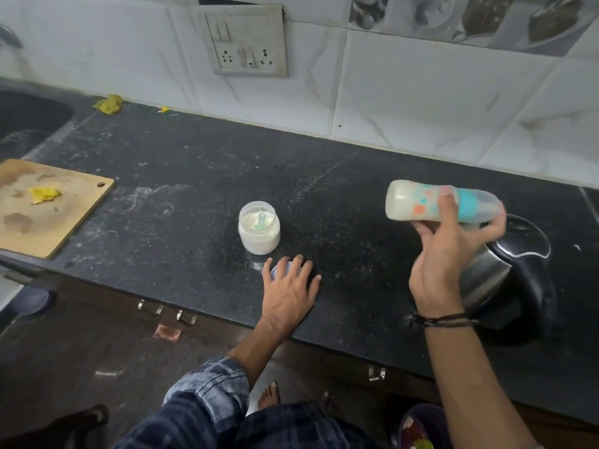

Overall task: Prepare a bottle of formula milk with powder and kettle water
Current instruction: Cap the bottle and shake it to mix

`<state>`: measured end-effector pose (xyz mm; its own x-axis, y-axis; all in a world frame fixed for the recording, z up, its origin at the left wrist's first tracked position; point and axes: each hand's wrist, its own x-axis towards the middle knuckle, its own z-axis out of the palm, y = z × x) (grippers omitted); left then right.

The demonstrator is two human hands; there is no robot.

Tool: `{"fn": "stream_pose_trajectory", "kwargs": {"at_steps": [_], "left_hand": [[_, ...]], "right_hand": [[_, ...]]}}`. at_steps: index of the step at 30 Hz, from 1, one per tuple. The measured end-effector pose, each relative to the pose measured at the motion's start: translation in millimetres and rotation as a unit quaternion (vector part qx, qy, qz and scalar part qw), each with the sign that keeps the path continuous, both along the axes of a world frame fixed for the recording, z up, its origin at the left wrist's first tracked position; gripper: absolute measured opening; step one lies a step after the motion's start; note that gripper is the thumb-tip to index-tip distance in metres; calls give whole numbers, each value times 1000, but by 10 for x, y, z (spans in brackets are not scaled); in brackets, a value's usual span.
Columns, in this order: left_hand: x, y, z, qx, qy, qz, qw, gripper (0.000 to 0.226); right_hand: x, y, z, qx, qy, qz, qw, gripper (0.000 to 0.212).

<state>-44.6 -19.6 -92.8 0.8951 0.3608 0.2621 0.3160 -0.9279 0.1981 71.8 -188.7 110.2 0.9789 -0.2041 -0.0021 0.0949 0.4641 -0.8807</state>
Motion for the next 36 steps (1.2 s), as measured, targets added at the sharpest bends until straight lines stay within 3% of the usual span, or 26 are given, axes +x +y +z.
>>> {"fn": "stream_pose_trajectory", "kwargs": {"at_steps": [3,8,12,16,20,24,28,32,36], "left_hand": [[-16,11,3,0,1,-5,1000,38],[-5,-9,31,0,8,1,1000,39],[-17,2,9,2,-1,-5,1000,39],[-3,-5,3,-1,-1,1,1000,39],[-9,8,-17,0,-7,-6,1000,38],[1,2,-13,-2,-1,-1,1000,38],[-13,8,-17,-2,-4,-8,1000,37],[-7,1,-3,-4,-5,-3,1000,37],[-14,4,-2,-2,-4,-7,1000,36]], "right_hand": [[2,-12,-56,-85,18,94,992,71],[6,4,-34,-13,4,13,1000,73],[-23,2,-71,-104,17,118,987,69],[0,-16,-38,-2,6,-1,1000,76],[-1,-43,-52,-85,14,92,992,72],[22,-64,-16,-3,-4,-9,1000,78],[16,-63,-53,-94,14,95,991,70],[1,-43,-21,4,7,0,1000,73],[-9,-32,-34,-76,22,100,992,71]]}}
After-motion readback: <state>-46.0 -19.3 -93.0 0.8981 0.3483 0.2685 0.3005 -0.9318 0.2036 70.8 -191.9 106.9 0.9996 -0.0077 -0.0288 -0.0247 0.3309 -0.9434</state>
